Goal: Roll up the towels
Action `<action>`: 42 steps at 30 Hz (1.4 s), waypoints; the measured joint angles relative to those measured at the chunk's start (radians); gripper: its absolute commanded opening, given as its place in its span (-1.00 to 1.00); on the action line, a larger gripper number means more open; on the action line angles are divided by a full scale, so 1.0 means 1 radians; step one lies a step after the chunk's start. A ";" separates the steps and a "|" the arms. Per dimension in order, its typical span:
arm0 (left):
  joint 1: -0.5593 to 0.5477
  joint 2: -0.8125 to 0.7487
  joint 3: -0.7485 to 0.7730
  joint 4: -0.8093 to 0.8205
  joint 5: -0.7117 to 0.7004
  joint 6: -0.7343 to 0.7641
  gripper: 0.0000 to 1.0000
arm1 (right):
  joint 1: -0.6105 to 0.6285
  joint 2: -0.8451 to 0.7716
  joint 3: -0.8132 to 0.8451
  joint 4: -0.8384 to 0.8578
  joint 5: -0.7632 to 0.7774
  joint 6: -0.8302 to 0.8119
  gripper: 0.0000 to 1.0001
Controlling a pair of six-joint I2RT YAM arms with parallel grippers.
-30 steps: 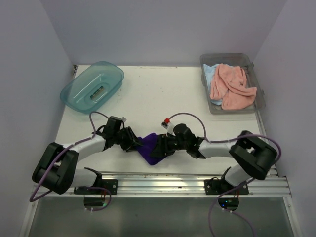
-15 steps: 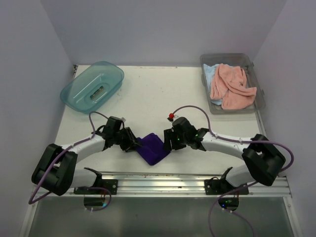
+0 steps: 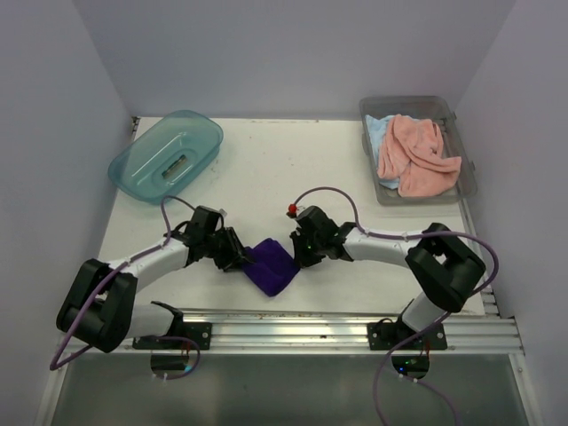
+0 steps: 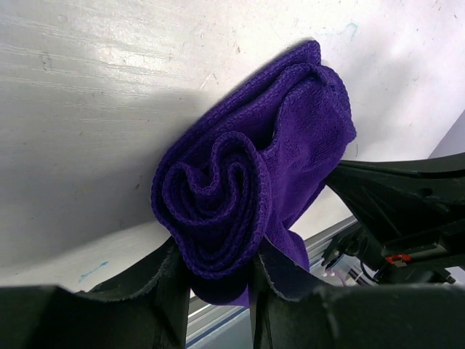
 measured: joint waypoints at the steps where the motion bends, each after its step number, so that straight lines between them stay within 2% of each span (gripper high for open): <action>1: 0.000 0.000 0.005 -0.007 -0.003 0.005 -0.42 | 0.000 0.012 0.013 0.000 0.001 -0.007 -1.00; 4: 0.000 0.010 0.022 -0.024 -0.009 0.015 -0.43 | 0.000 0.028 0.033 0.000 0.008 -0.023 -1.00; 5: 0.000 0.018 0.028 -0.025 -0.010 0.019 -0.44 | 0.000 0.027 0.033 0.000 0.014 -0.026 -0.93; 8: 0.000 0.034 0.040 -0.032 -0.010 0.019 -0.44 | 0.003 0.015 0.036 -0.018 0.031 -0.031 -0.23; 10: 0.000 0.040 0.047 -0.041 -0.011 0.019 -0.45 | 0.016 -0.025 0.036 -0.067 0.074 -0.045 0.08; 13: 0.000 0.042 0.055 -0.056 -0.014 0.019 -0.45 | 0.052 -0.110 0.051 -0.134 0.141 -0.058 0.15; 17: 0.000 0.042 0.058 -0.066 -0.017 0.018 -0.45 | 0.172 -0.183 0.140 -0.198 0.254 -0.069 0.30; 21: 0.000 0.042 0.058 -0.073 -0.019 0.018 -0.45 | 0.322 -0.151 0.248 -0.214 0.365 -0.086 0.40; 24: 0.000 0.042 0.060 -0.077 -0.021 0.018 -0.45 | 0.421 -0.055 0.328 -0.220 0.439 -0.106 0.41; 29: 0.000 0.042 0.060 -0.078 -0.023 0.009 -0.45 | 0.523 0.137 0.409 -0.233 0.556 -0.143 0.33; 33: 0.000 0.041 0.060 -0.078 -0.027 0.001 -0.45 | 0.550 0.229 0.425 -0.251 0.623 -0.160 0.10; 36: 0.000 0.041 0.060 -0.079 -0.030 -0.003 -0.41 | 0.549 0.261 0.435 -0.259 0.673 -0.156 -0.41; 37: 0.000 0.041 0.060 -0.078 -0.032 -0.008 -0.38 | 0.549 0.264 0.436 -0.261 0.684 -0.151 -0.68; 38: 0.000 0.040 0.060 -0.078 -0.033 -0.009 -0.25 | 0.550 0.265 0.436 -0.261 0.697 -0.138 -0.83; 40: 0.000 0.035 0.060 -0.078 -0.037 -0.009 -0.03 | 0.550 0.264 0.433 -0.256 0.706 -0.119 -1.00; 41: 0.000 0.031 0.060 -0.079 -0.039 -0.010 0.17 | 0.547 0.258 0.423 -0.245 0.705 -0.110 -1.00; 42: 0.000 0.026 0.060 -0.080 -0.040 -0.009 0.25 | 0.545 0.249 0.409 -0.232 0.702 -0.104 -1.00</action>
